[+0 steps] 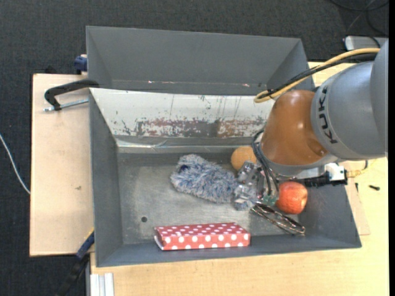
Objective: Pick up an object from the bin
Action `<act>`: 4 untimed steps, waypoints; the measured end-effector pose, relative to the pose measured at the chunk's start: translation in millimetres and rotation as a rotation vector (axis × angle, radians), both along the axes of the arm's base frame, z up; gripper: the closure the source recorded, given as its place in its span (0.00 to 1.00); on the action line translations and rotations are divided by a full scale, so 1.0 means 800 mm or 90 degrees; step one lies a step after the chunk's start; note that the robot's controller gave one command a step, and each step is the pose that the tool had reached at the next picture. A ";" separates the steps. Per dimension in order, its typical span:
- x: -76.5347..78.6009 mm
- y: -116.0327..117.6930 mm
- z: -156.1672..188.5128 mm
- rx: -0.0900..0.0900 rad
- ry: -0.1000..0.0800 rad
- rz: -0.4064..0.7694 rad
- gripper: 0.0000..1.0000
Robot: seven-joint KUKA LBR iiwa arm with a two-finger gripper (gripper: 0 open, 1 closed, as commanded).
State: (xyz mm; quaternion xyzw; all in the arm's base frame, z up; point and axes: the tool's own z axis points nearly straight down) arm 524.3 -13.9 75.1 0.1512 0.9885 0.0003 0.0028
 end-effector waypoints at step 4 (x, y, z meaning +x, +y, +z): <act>-0.003 0.001 0.067 0.001 0.003 0.001 1.00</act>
Offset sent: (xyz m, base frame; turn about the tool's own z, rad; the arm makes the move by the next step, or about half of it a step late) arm 0.0000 0.0001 0.0019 0.0000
